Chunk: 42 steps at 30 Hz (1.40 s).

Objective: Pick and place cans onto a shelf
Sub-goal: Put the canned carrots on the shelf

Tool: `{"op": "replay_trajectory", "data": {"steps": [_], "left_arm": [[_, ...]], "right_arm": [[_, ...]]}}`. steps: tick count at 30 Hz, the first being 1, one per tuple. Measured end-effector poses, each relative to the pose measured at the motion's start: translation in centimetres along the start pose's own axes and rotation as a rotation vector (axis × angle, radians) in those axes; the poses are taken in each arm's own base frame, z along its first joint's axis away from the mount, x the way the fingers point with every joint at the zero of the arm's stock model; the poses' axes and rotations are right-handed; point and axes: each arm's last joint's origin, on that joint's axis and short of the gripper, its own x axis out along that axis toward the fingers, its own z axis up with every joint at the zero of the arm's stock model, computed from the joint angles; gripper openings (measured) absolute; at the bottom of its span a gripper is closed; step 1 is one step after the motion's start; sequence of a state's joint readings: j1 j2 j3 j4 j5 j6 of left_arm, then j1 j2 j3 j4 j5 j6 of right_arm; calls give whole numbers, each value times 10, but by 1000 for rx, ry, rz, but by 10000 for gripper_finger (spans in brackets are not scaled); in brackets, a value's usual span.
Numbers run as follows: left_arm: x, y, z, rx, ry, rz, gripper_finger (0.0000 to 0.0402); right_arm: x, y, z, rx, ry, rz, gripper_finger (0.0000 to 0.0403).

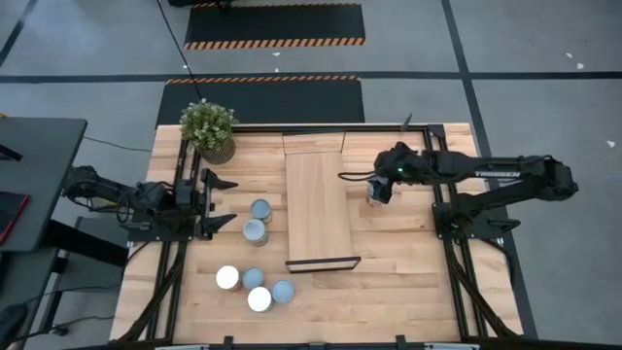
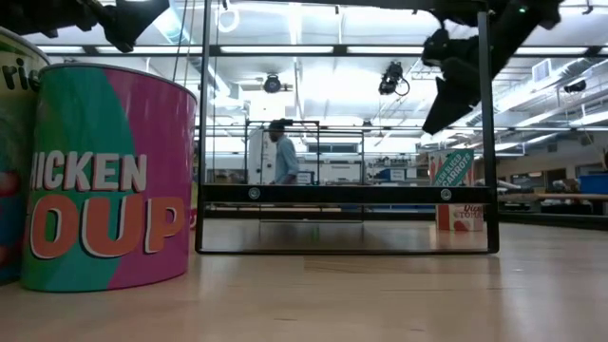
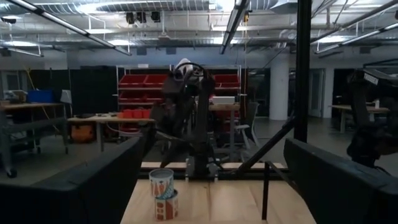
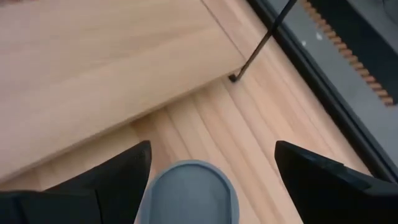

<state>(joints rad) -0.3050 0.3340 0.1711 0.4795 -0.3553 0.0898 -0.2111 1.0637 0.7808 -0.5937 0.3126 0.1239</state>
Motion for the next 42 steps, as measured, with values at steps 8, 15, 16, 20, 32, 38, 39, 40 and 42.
{"op": "replay_trajectory", "data": {"steps": [8, 15, 16, 20, 32, 38, 39, 40, 42], "left_arm": [[0, 0, 0, -7, -3, 0, 396], [0, 0, 0, -9, -3, 0, 396], [0, 0, 0, -9, -3, 0, 396], [0, 0, 0, -9, -3, 0, 396], [0, 0, 0, -10, -3, 0, 396], [0, 0, 0, -10, -3, 0, 396], [0, 0, 0, -11, -3, 0, 396], [0, 0, 0, -10, -3, 0, 396], [0, 0, 0, -11, -3, 0, 396]], "right_arm": [[19, 8, 10, 20, 90, 18, 348], [31, 11, 4, 24, 178, -1, 348], [32, 11, 4, 22, 181, -1, 348], [31, 11, 2, 27, 203, -9, 348], [31, 5, -7, 57, 311, 9, 348], [30, 5, -9, 54, 334, 17, 348], [30, 5, -9, 53, 336, 19, 348], [30, 5, -10, 53, 338, 21, 347], [30, 5, -10, 49, 338, 23, 344]]}}
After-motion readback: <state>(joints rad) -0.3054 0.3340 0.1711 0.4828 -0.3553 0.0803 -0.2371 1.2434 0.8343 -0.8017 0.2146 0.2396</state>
